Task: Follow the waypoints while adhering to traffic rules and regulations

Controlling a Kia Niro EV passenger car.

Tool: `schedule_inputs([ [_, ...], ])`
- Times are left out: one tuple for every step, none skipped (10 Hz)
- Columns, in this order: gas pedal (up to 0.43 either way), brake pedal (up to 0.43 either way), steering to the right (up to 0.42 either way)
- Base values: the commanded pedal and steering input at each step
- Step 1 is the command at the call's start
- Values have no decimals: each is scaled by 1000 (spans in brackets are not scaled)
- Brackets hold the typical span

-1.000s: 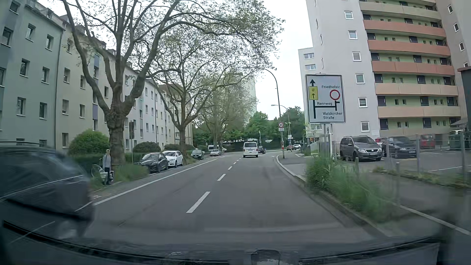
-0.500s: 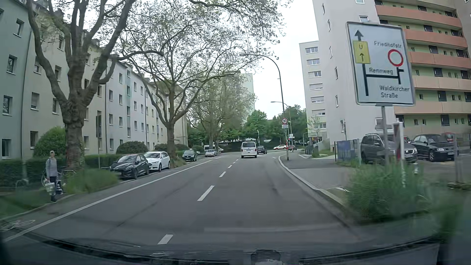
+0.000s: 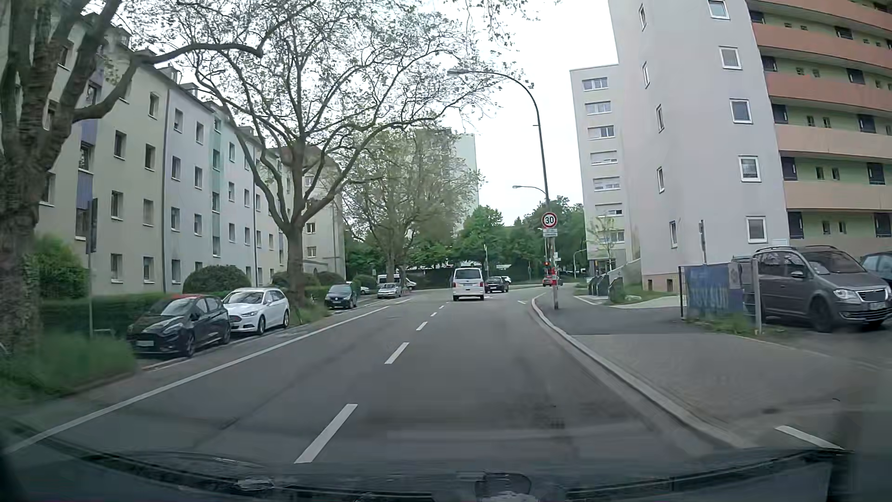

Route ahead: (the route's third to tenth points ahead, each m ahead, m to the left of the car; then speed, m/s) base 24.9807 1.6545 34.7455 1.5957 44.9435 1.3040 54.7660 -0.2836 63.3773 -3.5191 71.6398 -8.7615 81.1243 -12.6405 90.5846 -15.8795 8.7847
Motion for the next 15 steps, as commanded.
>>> schedule_inputs([
  [8, 0, 2],
  [8, 0, 1],
  [20, 0, 0],
  [20, 0, -1],
  [20, 0, -1],
  [20, 0, -1],
  [20, 0, 0],
  [20, 0, 0],
  [20, 0, 0],
  [20, 0, 0],
  [20, 0, 0],
  [20, 0, 0],
  [20, 0, 0],
  [20, 0, 0],
  [20, 0, -1],
])
